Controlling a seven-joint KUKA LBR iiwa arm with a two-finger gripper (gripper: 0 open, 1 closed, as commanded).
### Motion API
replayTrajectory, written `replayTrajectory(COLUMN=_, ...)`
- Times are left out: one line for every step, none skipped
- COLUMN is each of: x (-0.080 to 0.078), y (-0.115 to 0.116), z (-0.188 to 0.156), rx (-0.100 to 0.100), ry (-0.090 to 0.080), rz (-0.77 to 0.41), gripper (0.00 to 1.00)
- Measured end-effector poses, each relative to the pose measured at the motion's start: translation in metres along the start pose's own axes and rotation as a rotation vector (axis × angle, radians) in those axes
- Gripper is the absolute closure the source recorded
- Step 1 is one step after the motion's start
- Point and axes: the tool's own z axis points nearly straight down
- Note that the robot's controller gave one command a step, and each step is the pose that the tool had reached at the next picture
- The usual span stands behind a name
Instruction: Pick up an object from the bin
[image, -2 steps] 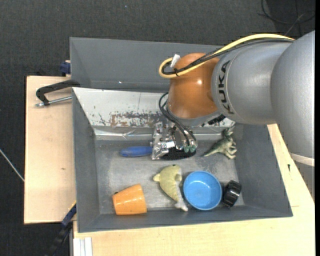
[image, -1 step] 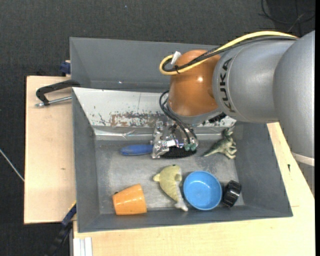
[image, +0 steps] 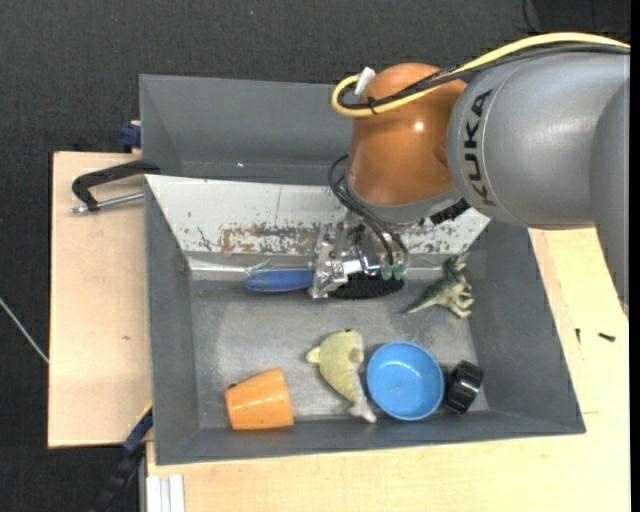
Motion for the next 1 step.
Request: replayTrajectory(x=-0.0015, y=0.0006, z=-0.0197, rx=0.000, ry=0.003, rz=0.001, gripper=1.00)
